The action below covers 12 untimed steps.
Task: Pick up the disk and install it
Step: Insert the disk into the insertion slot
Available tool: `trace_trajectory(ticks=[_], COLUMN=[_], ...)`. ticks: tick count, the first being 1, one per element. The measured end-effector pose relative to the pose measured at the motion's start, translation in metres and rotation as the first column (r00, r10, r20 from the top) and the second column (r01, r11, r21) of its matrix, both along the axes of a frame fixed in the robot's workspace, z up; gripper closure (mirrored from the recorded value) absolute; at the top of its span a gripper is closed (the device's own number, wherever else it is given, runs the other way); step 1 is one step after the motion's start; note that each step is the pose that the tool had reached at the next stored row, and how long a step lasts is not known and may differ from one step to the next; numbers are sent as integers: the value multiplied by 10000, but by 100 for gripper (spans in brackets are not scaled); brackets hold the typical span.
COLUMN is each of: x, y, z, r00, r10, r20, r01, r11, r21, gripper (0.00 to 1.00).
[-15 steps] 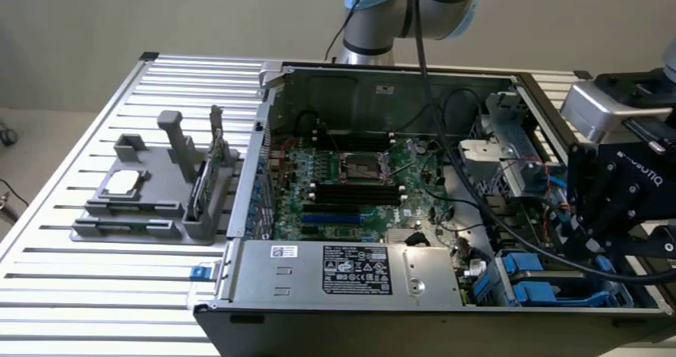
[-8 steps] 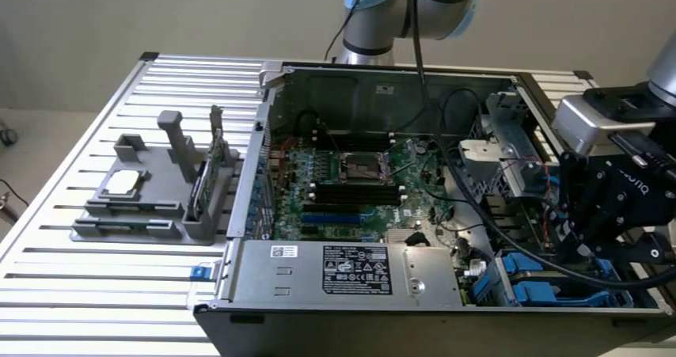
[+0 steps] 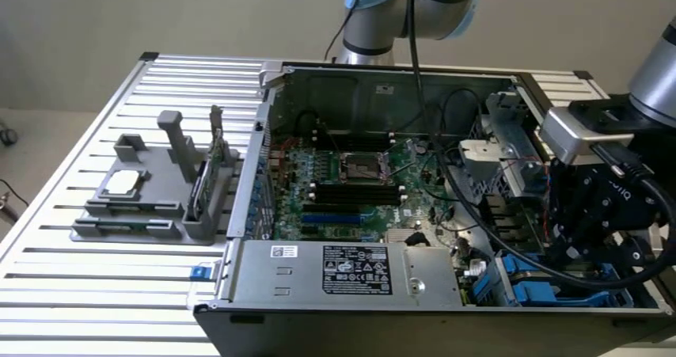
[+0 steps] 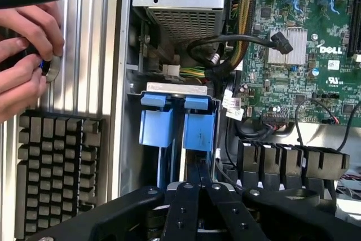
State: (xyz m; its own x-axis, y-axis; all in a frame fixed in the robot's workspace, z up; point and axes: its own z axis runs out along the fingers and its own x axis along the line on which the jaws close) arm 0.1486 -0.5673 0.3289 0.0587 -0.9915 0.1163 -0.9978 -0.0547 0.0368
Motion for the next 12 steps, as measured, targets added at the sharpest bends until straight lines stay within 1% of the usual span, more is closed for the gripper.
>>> trace_trajectory(ticks=[4, 6, 8, 10, 12], x=[11, 17, 17, 16, 10], y=[6, 7, 7, 5, 5], z=[-55, -54, -10, 53, 109], r00=[10000, 10000, 10000, 10000, 10000], r10=[5, 5, 4, 3, 5], r20=[-1, -30, -70, -89, -99], r01=[-5, -5, -4, -3, -5], r11=[10000, 10000, 10000, 10000, 10000], r21=[-32, -17, 13, -13, -13], gripper=[89, 89, 89, 89, 89])
